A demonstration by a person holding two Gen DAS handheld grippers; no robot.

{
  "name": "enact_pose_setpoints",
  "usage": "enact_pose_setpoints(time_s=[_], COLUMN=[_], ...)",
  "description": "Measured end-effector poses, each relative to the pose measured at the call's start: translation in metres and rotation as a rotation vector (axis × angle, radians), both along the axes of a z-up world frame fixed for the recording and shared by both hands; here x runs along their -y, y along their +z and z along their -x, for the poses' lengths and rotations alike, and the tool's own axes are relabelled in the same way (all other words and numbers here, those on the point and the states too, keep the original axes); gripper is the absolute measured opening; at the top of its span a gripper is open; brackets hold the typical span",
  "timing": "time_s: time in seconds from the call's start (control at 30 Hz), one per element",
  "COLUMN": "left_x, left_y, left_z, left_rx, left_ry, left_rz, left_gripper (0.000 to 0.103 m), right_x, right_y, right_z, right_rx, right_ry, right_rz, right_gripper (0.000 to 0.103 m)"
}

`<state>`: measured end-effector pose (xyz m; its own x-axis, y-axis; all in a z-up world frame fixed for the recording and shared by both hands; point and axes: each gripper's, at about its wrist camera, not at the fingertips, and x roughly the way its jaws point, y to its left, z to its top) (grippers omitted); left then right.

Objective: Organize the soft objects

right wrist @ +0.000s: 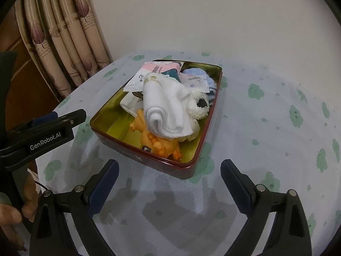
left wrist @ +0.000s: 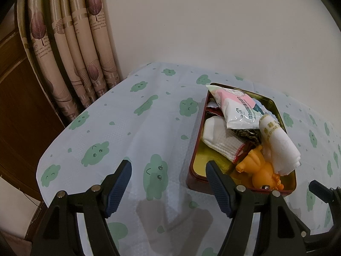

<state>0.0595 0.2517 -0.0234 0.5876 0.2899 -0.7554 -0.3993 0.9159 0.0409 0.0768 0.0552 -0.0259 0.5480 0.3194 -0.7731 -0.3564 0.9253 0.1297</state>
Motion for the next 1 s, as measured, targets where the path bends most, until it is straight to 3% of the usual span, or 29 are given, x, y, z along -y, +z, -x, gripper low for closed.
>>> enact_pose_setpoints(time_s=[0.43, 0.83, 1.0], left_x=[0.000, 0.009, 0.009], left_y=[0.000, 0.009, 0.007], left_z=[0.000, 0.003, 0.001], left_rx=[0.001, 0.052, 0.034], left_ry=[-0.005, -0.043, -0.047], left_rz=[-0.002, -0.072, -0.063], left_gripper=[0.074, 0.074, 0.074], right_x=[-0.005, -0.024, -0.028], right_y=[0.000, 0.004, 0.004], right_z=[0.001, 0.003, 0.004], right_rx=[0.011, 0.062, 0.070], right_ry=[0.009, 0.037, 0.047], right_rz=[0.020, 0.133, 0.148], right_gripper=[0.095, 0.095, 0.095])
